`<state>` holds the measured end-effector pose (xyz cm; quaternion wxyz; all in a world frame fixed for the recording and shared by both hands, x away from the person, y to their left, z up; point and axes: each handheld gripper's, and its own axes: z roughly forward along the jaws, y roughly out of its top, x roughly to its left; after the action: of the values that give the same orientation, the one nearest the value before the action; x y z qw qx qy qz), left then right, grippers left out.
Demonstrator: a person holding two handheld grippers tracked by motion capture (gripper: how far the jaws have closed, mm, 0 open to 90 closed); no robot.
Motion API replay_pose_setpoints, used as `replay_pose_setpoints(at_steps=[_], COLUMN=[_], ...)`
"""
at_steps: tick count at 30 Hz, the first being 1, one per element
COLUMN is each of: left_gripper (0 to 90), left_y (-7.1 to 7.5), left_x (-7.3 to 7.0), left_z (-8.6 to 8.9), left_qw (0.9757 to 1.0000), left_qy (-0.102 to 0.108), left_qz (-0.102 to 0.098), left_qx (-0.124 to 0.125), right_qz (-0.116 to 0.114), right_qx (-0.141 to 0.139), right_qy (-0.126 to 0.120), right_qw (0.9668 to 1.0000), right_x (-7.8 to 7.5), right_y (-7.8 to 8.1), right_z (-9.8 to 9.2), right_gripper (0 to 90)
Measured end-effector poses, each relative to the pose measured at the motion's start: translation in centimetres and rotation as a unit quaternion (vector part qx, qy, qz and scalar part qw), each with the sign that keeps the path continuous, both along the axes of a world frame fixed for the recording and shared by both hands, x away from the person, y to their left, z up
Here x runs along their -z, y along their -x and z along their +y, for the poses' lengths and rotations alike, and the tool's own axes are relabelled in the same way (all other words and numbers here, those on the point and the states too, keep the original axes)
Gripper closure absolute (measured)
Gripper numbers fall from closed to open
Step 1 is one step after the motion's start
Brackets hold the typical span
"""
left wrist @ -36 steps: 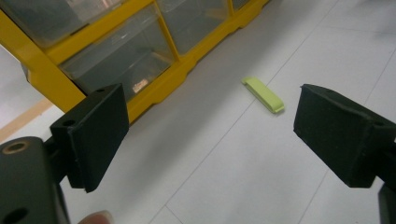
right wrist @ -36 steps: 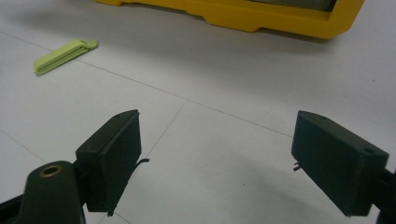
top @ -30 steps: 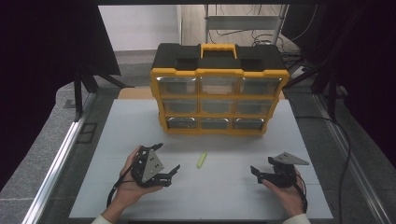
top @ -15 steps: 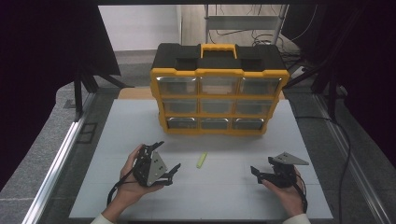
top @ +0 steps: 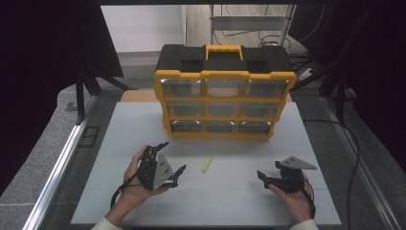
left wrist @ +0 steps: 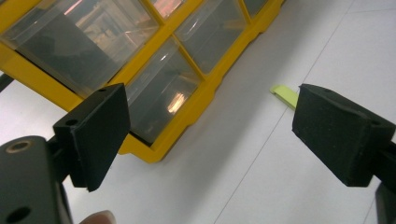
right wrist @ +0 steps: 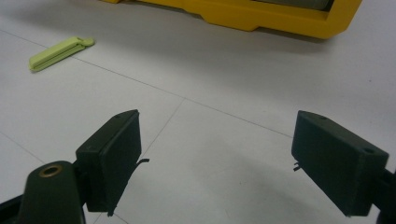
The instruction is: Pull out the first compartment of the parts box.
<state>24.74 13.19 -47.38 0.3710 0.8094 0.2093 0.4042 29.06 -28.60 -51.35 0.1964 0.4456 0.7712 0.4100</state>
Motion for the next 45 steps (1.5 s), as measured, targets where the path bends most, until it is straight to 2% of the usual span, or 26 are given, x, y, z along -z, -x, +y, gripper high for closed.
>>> replay_pose_setpoints(at_steps=[17,45], left_gripper=[12.2,12.3], left_y=[-0.2,-1.2], left_x=[-0.9,-2.5], left_z=[-0.3,-0.7], left_qw=[0.9993,0.9968], left_qy=[-0.022,-0.039], left_qz=[-0.029,-0.068], left_qx=[-0.005,-0.013], right_qz=[-0.001,-0.001], right_qx=[0.001,0.001], right_qy=[0.001,0.003], right_qw=[1.0,1.0], right_x=[0.0,0.0], right_y=[0.0,0.0], right_z=[0.0,0.0], right_gripper=[16.2,16.2])
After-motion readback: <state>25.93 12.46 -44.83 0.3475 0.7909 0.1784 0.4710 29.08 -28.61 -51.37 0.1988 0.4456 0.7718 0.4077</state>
